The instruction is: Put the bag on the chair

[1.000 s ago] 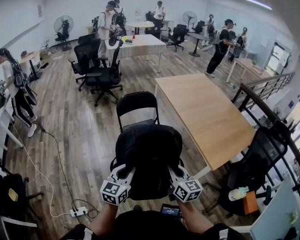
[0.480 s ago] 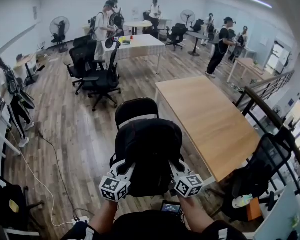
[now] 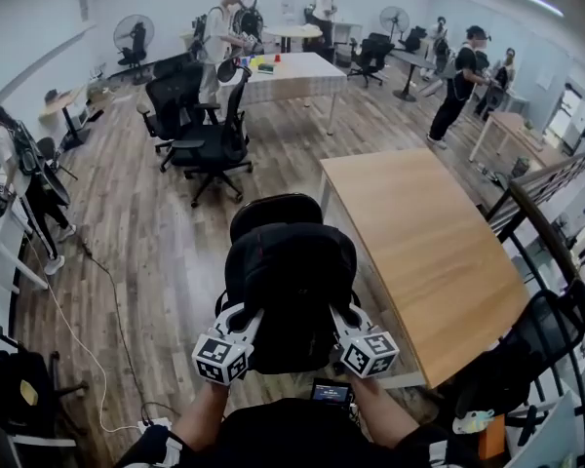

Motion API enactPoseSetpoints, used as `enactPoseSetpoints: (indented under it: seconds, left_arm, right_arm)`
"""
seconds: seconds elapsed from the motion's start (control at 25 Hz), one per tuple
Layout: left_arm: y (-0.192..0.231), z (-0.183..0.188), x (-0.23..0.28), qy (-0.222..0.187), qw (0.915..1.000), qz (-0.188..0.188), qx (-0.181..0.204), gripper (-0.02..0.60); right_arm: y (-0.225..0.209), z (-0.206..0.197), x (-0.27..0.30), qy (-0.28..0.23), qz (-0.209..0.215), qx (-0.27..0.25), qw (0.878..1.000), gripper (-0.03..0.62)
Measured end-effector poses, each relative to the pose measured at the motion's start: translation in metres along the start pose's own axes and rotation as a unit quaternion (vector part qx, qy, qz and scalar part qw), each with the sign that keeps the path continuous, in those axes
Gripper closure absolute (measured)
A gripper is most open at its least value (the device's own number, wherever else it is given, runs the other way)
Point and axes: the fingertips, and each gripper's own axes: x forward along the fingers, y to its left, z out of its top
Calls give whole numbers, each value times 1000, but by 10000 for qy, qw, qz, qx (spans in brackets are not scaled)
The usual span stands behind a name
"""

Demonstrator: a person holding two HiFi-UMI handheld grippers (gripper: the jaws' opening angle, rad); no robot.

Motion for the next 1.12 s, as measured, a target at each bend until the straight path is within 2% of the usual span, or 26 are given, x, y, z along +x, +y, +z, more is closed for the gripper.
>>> enactPoseSetpoints:
  seconds: [0.32,0.76,1.12]
  left_arm:
    - [33,2,82,105,9991,371,-195,534]
    - [76,-14,176,189,9953,874,-374,532]
    - [108,-50,210,483,9894,1216,-631,532]
  right_arm:
    - [-71,18,66,314,277,-52,9991,566]
    - [-153,20,146,620,804,-237,9946,566]
    - [-191,-12,196,1017,1000,-155,9897,566]
